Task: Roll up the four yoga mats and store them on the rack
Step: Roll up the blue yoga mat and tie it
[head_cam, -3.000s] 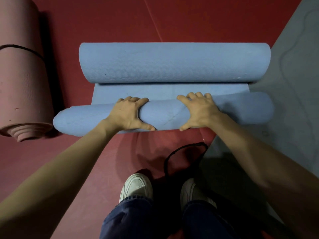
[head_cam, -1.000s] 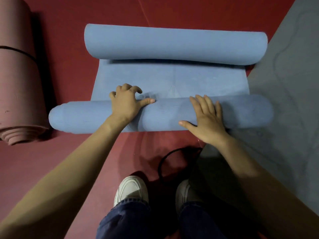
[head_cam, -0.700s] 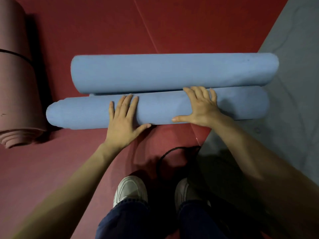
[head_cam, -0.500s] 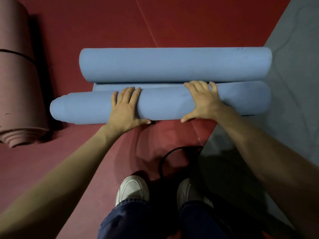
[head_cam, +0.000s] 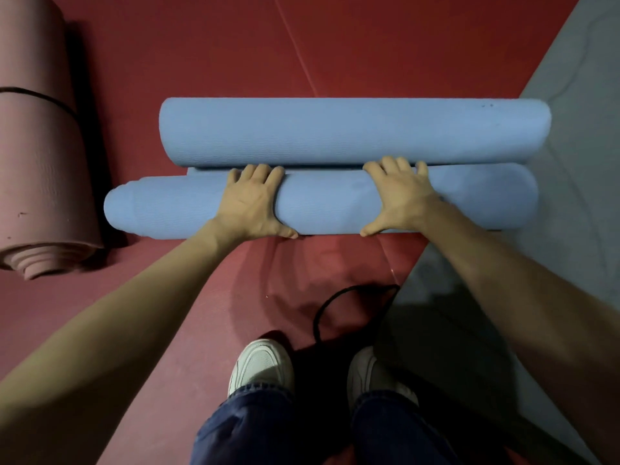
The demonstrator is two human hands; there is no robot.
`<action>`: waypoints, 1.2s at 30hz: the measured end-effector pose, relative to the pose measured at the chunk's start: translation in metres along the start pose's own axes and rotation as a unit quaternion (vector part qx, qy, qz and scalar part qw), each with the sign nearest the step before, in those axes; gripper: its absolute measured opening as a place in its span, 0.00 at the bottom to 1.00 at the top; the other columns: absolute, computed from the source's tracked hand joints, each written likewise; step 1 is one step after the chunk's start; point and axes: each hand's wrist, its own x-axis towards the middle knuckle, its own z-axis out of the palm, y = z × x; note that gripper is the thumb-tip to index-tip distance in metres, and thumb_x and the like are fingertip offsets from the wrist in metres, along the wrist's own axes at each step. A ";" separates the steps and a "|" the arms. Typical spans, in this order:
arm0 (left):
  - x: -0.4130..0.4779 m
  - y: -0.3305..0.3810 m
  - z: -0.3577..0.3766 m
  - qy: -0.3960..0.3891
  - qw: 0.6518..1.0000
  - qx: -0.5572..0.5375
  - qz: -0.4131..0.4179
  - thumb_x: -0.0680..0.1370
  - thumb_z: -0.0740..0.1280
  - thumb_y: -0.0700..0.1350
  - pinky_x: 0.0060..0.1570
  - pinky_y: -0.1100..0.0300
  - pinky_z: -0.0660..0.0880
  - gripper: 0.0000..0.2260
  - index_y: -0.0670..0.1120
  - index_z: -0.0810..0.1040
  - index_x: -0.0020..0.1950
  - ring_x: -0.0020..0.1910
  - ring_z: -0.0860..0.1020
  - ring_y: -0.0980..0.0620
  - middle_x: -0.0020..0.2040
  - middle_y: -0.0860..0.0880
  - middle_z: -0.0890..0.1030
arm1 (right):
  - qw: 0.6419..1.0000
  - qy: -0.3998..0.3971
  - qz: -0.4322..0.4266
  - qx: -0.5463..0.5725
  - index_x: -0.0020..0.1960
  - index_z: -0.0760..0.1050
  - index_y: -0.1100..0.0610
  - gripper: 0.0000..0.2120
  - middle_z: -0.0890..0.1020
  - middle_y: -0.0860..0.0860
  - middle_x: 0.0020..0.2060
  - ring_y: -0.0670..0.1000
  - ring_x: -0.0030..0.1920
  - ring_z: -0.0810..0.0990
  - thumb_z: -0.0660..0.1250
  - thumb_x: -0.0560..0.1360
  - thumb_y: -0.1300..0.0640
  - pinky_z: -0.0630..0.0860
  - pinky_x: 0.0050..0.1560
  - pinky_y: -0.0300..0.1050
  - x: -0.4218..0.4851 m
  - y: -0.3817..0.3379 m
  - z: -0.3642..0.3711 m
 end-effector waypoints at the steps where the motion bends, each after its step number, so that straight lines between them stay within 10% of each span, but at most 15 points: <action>1: -0.006 0.002 0.003 0.015 1.000 0.000 0.008 0.54 0.69 0.74 0.61 0.42 0.64 0.52 0.41 0.70 0.67 0.58 0.73 0.40 0.58 0.42 0.75 | 1.000 0.010 0.000 -0.009 0.70 0.60 0.51 0.52 0.68 0.52 0.62 0.55 0.62 0.66 0.75 0.53 0.32 0.61 0.63 0.57 -0.007 -0.002 0.004; 22: -0.131 0.045 0.022 0.021 0.999 -0.042 0.018 0.54 0.66 0.75 0.54 0.48 0.72 0.47 0.43 0.74 0.61 0.51 0.78 0.44 0.53 0.47 0.80 | 0.998 -0.029 -0.051 0.038 0.70 0.65 0.52 0.55 0.73 0.49 0.62 0.53 0.63 0.68 0.57 0.50 0.22 0.56 0.63 0.48 -0.121 -0.025 0.043; 28: -0.118 0.035 0.016 0.005 0.998 -0.062 0.023 0.54 0.61 0.79 0.55 0.49 0.72 0.47 0.44 0.75 0.59 0.50 0.79 0.44 0.51 0.48 0.80 | 0.992 0.020 0.000 0.124 0.66 0.69 0.46 0.41 0.74 0.45 0.63 0.49 0.66 0.69 0.44 0.66 0.23 0.60 0.65 0.45 -0.097 -0.028 0.032; 33: -0.109 0.024 0.017 0.052 0.993 -0.101 -0.024 0.55 0.59 0.80 0.62 0.46 0.64 0.48 0.49 0.78 0.63 0.58 0.71 0.43 0.58 0.44 0.75 | 0.985 0.024 0.019 0.168 0.77 0.37 0.52 0.42 0.42 0.49 0.77 0.47 0.76 0.38 0.49 0.74 0.31 0.38 0.74 0.55 -0.074 -0.019 0.032; 36: -0.101 0.024 0.015 0.091 0.977 -0.158 -0.115 0.60 0.58 0.77 0.64 0.49 0.60 0.41 0.52 0.79 0.61 0.60 0.73 0.47 0.58 0.50 0.78 | 0.981 0.013 0.053 0.186 0.76 0.34 0.45 0.36 0.37 0.46 0.76 0.48 0.76 0.35 0.49 0.77 0.35 0.35 0.73 0.58 -0.063 -0.012 0.026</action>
